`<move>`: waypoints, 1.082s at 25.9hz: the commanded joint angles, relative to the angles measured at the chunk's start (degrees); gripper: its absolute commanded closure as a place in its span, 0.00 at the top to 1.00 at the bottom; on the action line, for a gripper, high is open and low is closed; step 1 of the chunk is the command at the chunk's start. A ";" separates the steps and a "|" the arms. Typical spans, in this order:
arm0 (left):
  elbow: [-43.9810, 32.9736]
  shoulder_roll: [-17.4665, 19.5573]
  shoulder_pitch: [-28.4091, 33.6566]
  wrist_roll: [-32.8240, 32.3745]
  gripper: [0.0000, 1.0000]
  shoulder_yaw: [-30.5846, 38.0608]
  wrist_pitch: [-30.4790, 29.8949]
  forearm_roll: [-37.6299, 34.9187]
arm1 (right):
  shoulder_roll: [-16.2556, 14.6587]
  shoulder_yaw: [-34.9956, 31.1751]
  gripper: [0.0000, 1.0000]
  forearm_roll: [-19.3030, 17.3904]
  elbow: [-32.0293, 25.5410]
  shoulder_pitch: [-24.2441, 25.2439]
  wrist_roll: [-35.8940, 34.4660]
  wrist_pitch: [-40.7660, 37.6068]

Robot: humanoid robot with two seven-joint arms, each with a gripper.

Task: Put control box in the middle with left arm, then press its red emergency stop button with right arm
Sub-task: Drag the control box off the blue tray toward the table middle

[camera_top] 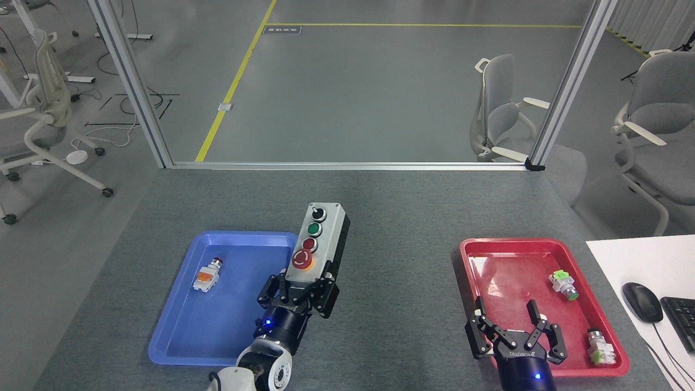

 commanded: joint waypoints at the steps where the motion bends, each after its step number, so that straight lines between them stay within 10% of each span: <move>1: 6.36 -3.11 -3.61 -0.03 0.00 -6.58 2.83 -1.41 | -0.02 0.01 0.99 0.11 -0.08 -0.16 0.05 0.09; 23: 23.41 -5.14 -11.61 -0.20 0.00 -27.14 8.28 -1.06 | 2.09 1.77 0.98 0.37 0.19 -0.86 0.31 2.46; 28: 23.50 -5.05 -11.61 -0.20 0.21 -27.41 8.36 -0.80 | 2.96 1.85 0.98 0.63 0.36 -1.74 0.31 2.37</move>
